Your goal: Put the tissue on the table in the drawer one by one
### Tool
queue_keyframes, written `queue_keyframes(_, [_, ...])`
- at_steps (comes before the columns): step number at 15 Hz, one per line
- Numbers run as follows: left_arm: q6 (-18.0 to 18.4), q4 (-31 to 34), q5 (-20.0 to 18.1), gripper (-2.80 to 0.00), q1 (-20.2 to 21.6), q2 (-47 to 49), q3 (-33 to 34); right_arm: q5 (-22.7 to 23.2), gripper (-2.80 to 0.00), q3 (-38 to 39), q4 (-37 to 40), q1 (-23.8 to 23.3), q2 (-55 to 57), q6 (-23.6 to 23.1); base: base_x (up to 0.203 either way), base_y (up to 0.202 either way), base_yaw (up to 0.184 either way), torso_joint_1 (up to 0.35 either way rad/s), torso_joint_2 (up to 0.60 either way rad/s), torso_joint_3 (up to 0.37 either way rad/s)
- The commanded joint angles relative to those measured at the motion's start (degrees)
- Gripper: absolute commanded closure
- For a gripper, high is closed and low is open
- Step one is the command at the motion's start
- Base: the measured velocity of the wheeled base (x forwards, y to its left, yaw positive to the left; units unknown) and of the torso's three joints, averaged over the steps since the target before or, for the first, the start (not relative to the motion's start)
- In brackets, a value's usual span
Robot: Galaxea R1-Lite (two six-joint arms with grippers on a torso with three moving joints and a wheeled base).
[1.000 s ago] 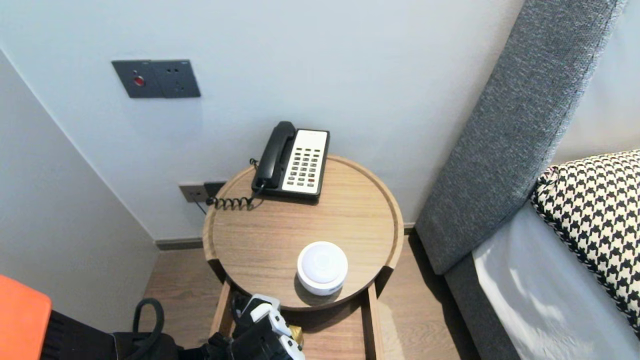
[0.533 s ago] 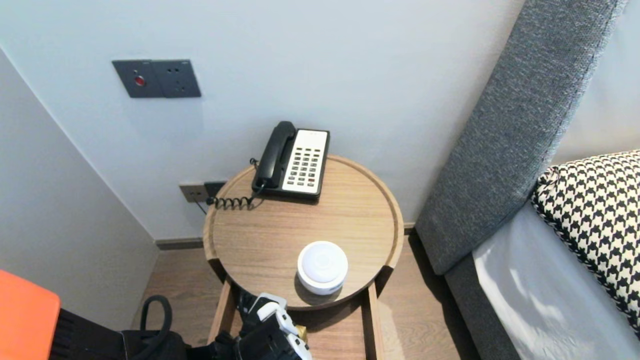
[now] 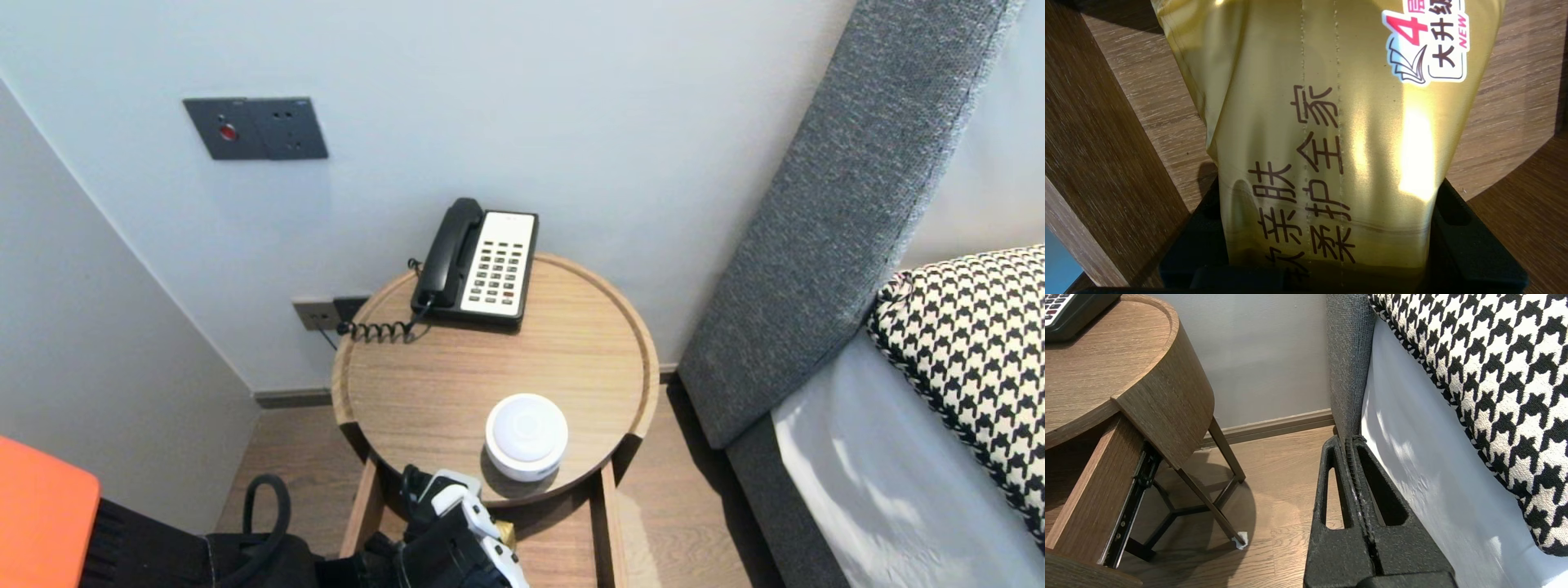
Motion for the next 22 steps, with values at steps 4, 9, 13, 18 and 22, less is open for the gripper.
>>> queue_keyframes(4, [-0.82,-0.1,1.3,0.0,0.13,2.42,0.32,-0.02,0.0,1.41,-0.04,0.0,-0.1,0.0,0.0,0.0,0.0,0.0,0.0,0.0])
queue_keyframes(9, [-0.33,-0.1,4.32,0.0,0.4,2.95,-0.12,-0.02,0.0,1.41,-0.04,0.0,-0.1,0.0,0.0,0.0,0.0,0.0,0.0,0.0])
queue_keyframes(13, [-0.42,-0.1,4.76,-2.8,0.4,2.59,0.49,-0.02,0.0,1.41,-0.04,0.0,-0.1,0.0,0.0,0.0,0.0,0.0,0.0,0.0])
queue_keyframes(18, [-0.6,-0.01,4.85,-2.8,0.33,0.04,1.34,-0.02,0.0,1.41,-0.04,0.0,-0.1,0.0,0.0,0.0,0.0,0.0,0.0,0.0])
queue_keyframes(22, [-0.29,1.28,4.89,-2.8,0.31,-5.79,1.29,-0.02,0.0,1.41,-0.04,0.0,-0.1,0.0,0.0,0.0,0.0,0.0,0.0,0.0])
